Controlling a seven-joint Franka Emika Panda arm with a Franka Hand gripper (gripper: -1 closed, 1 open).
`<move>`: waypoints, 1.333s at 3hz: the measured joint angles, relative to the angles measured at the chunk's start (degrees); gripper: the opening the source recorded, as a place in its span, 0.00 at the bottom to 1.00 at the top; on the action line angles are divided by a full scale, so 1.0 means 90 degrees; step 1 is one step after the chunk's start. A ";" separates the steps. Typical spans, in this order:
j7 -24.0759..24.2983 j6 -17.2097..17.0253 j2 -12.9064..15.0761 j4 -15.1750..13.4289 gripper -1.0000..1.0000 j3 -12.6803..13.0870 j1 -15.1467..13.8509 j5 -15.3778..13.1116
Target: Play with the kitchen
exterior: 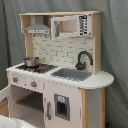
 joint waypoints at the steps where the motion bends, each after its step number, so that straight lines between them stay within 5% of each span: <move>1: -0.0021 0.0058 -0.0016 0.0334 1.00 -0.0027 -0.0517 -0.0193; 4: -0.0180 0.1014 -0.0176 0.1214 1.00 0.0167 -0.1896 -0.0693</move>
